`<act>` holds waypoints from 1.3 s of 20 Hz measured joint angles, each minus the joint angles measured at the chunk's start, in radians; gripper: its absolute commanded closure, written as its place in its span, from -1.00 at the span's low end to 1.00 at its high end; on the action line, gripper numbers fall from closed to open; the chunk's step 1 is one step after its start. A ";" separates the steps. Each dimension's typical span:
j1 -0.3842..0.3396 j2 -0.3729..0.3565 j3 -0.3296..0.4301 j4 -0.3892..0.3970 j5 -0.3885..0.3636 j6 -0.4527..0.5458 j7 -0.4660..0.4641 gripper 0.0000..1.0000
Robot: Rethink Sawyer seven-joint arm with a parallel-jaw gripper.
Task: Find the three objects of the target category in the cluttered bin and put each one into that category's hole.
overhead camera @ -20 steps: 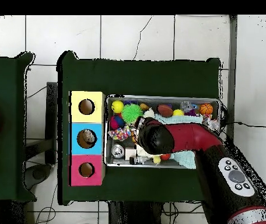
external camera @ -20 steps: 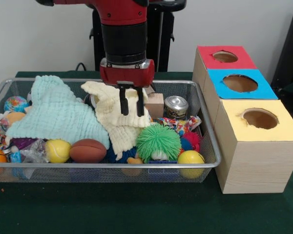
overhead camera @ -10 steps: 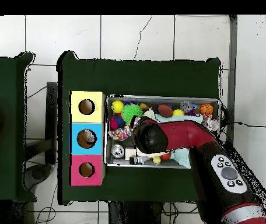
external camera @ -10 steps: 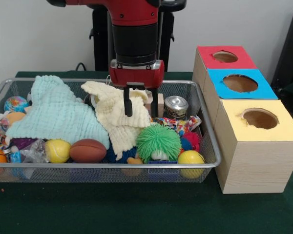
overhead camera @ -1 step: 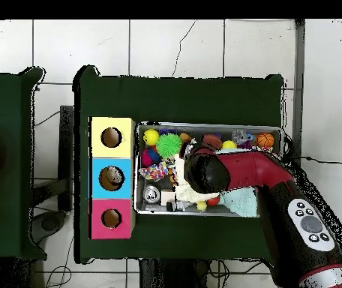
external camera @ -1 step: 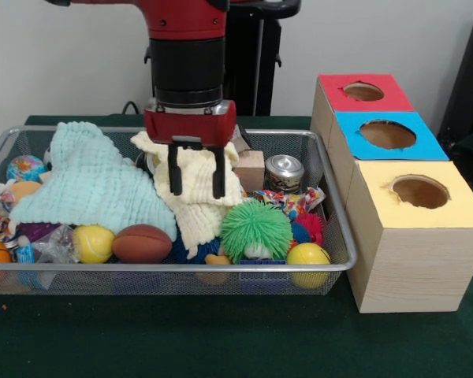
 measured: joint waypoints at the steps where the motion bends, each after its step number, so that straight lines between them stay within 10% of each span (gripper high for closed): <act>1: -0.010 -0.001 0.003 -0.005 -0.010 0.004 0.000 -1.00; 26: -0.211 0.052 0.140 -0.155 -0.109 0.101 -0.312 -1.00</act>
